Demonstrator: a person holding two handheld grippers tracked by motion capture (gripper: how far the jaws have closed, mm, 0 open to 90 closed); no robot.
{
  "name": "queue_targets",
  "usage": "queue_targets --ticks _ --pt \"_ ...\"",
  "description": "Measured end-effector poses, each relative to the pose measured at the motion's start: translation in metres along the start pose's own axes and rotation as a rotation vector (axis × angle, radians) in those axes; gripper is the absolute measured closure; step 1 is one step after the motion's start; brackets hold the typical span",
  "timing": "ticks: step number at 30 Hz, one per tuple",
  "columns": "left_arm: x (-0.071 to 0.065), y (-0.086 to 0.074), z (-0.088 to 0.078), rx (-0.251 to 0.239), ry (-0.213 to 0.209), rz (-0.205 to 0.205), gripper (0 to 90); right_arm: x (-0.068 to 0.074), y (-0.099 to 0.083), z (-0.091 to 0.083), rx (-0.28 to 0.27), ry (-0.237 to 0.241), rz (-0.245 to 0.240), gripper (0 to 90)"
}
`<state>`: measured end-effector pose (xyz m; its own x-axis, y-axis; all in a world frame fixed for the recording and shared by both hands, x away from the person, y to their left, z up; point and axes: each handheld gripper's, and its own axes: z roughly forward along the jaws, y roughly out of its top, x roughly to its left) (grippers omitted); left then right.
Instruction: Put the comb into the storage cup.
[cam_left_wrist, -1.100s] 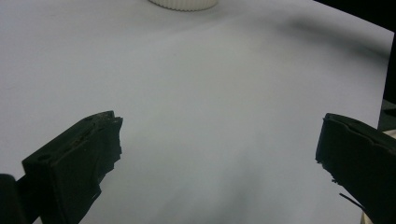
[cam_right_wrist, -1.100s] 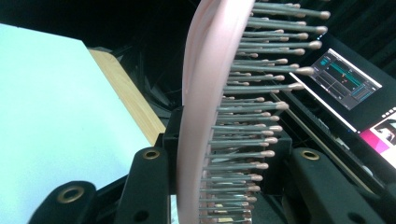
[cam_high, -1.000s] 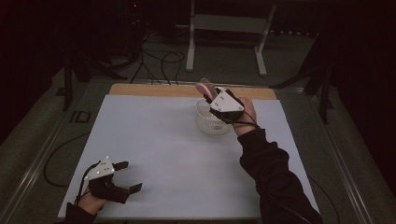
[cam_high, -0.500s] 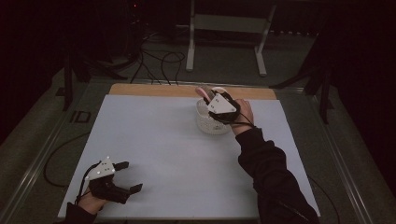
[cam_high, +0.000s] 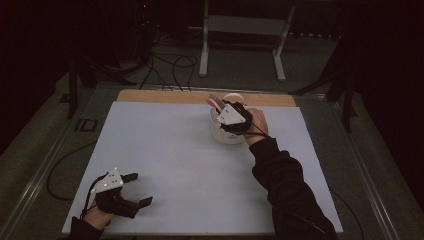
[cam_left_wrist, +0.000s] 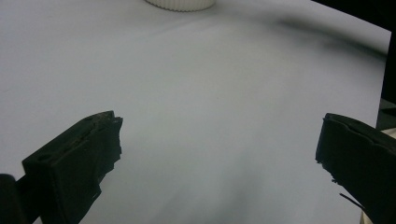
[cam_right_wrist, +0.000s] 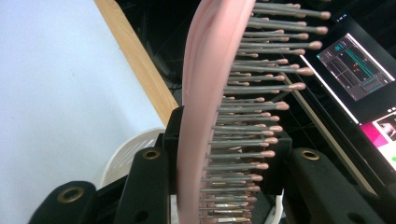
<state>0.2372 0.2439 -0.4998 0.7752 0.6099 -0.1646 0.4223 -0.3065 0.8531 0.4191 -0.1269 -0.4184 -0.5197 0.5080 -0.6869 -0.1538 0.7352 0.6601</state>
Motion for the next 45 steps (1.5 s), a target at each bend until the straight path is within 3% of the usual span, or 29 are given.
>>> queue_targets --ticks 22,42,45 --pt "-0.002 0.000 0.001 0.008 0.000 0.014 0.0 0.012 -0.017 0.015 0.029 0.044 -0.003 64.0" --pt "-0.002 0.000 0.002 0.014 0.001 0.014 0.0 0.019 -0.022 0.022 0.067 0.076 0.031 63.1" --pt "-0.002 -0.001 0.003 0.016 0.002 0.015 0.0 0.017 -0.022 0.021 0.066 0.095 0.066 61.7"
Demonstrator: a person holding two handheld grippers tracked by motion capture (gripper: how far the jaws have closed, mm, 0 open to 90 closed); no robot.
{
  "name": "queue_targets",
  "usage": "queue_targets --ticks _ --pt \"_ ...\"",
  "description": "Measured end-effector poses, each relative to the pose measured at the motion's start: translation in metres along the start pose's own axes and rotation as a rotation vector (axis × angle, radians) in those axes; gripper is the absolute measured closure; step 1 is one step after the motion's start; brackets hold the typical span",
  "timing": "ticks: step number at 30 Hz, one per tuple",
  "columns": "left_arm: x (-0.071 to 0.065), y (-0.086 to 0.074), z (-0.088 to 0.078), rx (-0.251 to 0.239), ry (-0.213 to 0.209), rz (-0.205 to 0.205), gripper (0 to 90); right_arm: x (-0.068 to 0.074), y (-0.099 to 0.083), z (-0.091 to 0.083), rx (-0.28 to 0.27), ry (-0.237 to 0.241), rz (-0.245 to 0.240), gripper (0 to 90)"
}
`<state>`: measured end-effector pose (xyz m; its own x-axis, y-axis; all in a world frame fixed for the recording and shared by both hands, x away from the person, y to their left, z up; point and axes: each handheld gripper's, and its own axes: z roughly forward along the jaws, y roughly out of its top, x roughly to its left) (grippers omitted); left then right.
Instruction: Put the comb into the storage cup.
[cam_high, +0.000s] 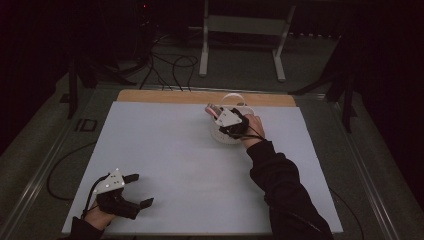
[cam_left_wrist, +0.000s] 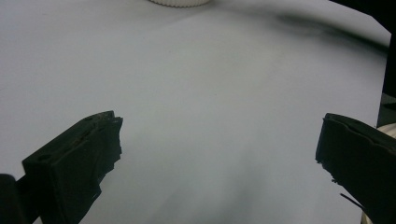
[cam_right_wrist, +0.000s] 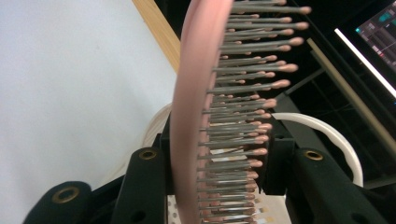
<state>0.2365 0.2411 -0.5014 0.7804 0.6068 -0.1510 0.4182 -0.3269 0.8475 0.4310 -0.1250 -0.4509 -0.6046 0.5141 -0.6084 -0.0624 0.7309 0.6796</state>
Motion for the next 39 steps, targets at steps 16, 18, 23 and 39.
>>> queue_targets --ticks 16,18,23,39 --pt "0.000 0.000 0.000 0.000 0.001 0.001 0.0 0.003 0.004 -0.005 -0.025 0.082 0.063 37.8" --pt "0.000 0.000 0.000 0.002 -0.001 0.001 0.0 0.004 0.005 -0.006 -0.028 0.085 0.064 33.9" --pt "0.000 0.000 0.000 0.004 -0.001 0.003 0.0 0.006 0.007 -0.011 -0.033 0.037 0.081 24.7" --pt "0.000 0.000 0.001 0.006 0.000 0.005 0.0 0.005 0.008 -0.019 -0.037 0.115 0.127 7.8"
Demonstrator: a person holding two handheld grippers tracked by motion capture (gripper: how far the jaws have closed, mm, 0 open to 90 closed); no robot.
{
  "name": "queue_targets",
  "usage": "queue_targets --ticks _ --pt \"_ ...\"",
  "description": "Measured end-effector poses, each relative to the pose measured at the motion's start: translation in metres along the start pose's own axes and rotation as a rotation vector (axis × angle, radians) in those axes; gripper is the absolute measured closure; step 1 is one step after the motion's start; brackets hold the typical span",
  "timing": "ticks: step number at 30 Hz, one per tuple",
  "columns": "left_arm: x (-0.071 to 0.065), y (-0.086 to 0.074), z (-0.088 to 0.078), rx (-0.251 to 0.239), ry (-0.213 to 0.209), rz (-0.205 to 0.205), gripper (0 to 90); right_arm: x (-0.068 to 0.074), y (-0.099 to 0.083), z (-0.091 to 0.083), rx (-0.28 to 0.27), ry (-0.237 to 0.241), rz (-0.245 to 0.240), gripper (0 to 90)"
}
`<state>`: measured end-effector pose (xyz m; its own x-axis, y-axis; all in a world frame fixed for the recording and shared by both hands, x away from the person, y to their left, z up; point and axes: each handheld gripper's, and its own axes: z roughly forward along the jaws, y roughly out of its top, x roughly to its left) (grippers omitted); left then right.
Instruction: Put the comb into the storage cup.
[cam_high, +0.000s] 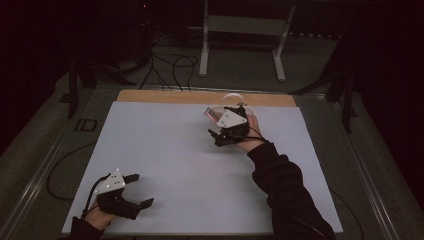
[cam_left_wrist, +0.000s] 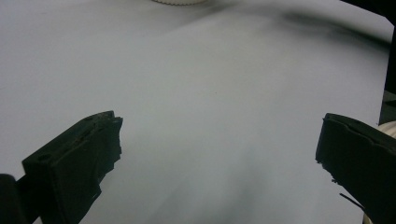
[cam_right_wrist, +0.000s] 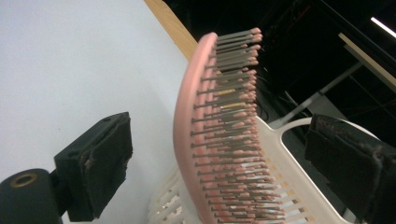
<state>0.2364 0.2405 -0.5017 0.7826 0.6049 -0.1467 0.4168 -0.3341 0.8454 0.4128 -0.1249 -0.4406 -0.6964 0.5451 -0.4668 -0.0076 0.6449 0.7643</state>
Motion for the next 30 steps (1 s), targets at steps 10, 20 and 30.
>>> queue_targets --ticks 10,20,30 --pt "0.000 0.001 0.000 -0.004 -0.001 0.000 0.0 -0.007 -0.003 -0.004 0.013 0.052 0.107 7.9" --pt "0.000 0.001 -0.001 -0.005 0.002 0.004 0.0 -0.017 -0.008 -0.010 0.004 0.147 0.238 7.9" --pt "0.000 0.000 -0.002 -0.007 0.003 0.003 0.0 -0.023 -0.020 -0.017 -0.018 0.207 0.349 7.9"
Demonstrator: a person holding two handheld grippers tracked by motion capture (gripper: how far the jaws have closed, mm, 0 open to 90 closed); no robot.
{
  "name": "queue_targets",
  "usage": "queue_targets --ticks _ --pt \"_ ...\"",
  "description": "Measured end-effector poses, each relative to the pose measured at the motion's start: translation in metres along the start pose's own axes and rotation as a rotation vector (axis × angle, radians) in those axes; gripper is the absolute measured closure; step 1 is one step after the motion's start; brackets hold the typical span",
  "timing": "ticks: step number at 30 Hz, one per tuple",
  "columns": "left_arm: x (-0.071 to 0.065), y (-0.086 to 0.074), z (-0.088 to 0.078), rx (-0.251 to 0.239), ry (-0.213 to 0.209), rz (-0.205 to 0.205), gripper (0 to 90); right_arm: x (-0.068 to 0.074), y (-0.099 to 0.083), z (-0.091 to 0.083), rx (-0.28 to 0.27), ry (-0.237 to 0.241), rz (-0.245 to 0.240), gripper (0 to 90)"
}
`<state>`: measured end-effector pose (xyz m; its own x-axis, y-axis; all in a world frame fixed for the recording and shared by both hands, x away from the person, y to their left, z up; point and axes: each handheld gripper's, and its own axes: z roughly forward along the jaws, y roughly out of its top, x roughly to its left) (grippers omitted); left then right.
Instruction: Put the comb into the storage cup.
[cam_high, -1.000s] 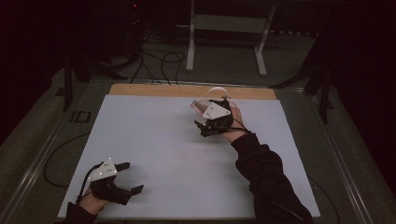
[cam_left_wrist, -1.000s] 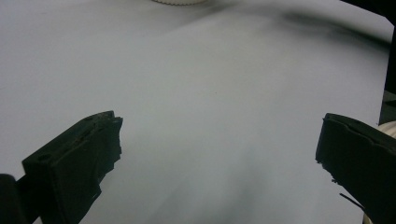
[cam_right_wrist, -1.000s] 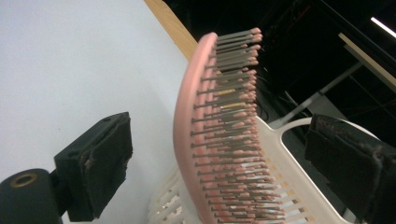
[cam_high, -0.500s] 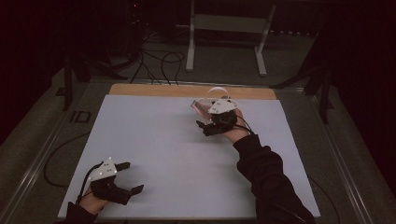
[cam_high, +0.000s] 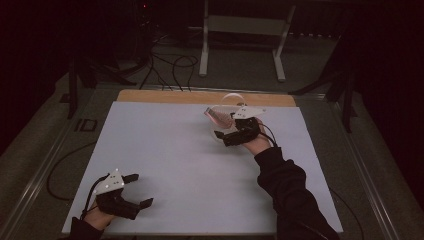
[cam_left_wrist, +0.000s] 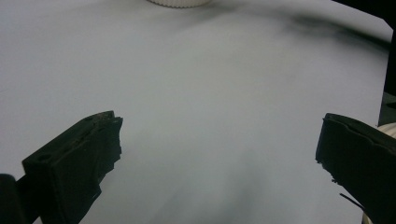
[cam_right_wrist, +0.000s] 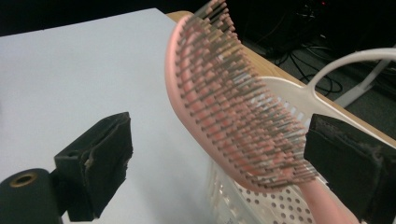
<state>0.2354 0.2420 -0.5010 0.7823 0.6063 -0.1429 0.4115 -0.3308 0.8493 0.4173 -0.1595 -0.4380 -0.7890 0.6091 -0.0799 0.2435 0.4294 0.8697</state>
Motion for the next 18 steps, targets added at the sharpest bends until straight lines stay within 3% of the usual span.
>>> queue_targets --ticks 18 --pt "-0.0009 0.0004 -0.0005 -0.006 0.001 0.001 0.0 -0.0005 0.0030 -0.0072 0.013 0.008 0.004 8.0"
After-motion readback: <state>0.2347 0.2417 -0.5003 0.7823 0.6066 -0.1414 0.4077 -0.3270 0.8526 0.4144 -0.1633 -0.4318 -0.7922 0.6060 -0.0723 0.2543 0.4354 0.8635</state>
